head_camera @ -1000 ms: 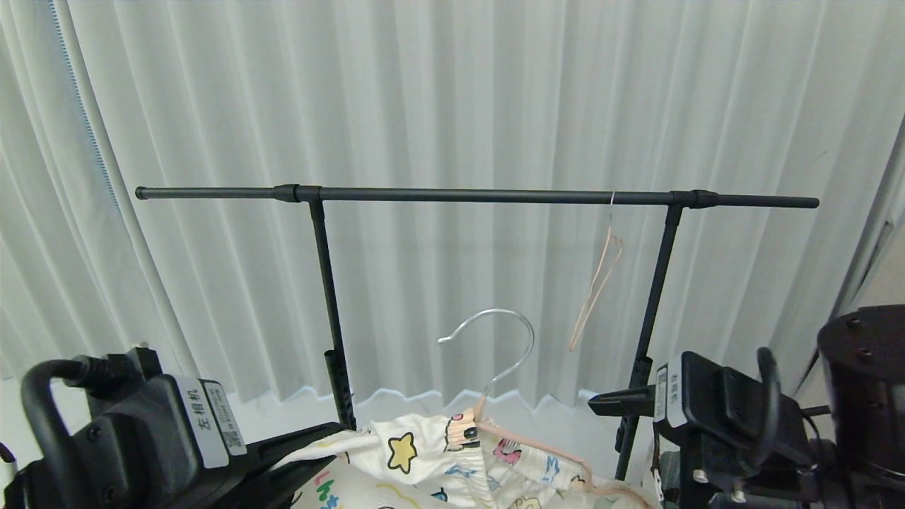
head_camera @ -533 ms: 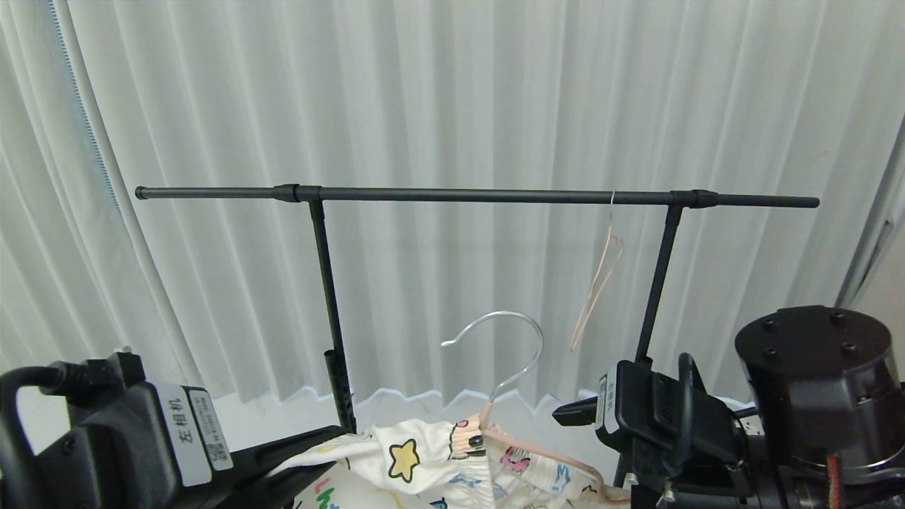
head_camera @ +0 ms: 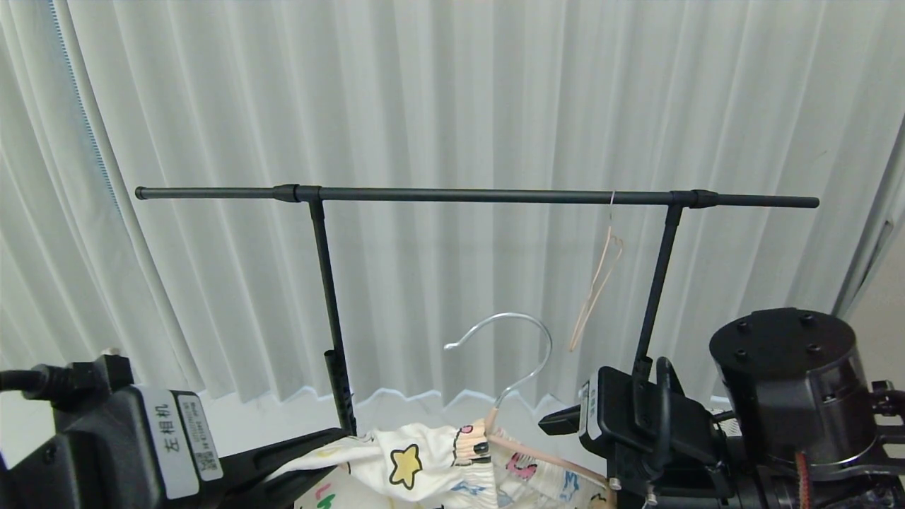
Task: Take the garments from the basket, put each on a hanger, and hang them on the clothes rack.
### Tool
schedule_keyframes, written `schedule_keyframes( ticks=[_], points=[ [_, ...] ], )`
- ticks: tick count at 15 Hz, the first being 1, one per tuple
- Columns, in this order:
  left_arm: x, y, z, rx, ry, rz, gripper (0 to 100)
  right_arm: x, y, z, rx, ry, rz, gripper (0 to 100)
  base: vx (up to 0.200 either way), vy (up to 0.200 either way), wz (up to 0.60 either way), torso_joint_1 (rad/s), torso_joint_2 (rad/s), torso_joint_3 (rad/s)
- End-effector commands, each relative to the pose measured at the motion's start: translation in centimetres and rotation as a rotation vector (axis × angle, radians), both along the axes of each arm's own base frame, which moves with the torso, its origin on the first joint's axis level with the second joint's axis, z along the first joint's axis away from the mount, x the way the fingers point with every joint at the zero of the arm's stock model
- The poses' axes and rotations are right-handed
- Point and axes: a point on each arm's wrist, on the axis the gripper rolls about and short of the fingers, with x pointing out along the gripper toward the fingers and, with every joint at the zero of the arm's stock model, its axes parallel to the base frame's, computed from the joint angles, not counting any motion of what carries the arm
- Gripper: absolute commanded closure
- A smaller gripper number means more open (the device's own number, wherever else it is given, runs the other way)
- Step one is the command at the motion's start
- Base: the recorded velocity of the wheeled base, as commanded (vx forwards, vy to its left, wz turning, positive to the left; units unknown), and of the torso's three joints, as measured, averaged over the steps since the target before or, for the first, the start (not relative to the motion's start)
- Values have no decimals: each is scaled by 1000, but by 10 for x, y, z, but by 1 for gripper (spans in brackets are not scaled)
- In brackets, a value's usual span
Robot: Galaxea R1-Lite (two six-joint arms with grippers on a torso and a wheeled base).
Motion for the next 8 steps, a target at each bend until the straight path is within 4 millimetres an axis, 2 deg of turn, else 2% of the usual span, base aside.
schedule_keyframes(
  ticks=[1,2,3,8],
  points=[
    [-1,0,0,-3,-1,-8,100,1,0,-1,-4,3,-1,0,0,0,0,0,0,0],
    [-1,0,0,-3,-1,-8,100,0,1,-1,-3,2,-1,0,0,0,0,0,0,0],
    [-1,-1,0,-1,-1,-8,100,0,0,-1,-1,0,-1,100,0,0,0,0,0,0],
    [-1,0,0,0,-2,-9,100,-1,-2,3,12,-9,-2,100,0,0,0,0,0,0]
  ],
)
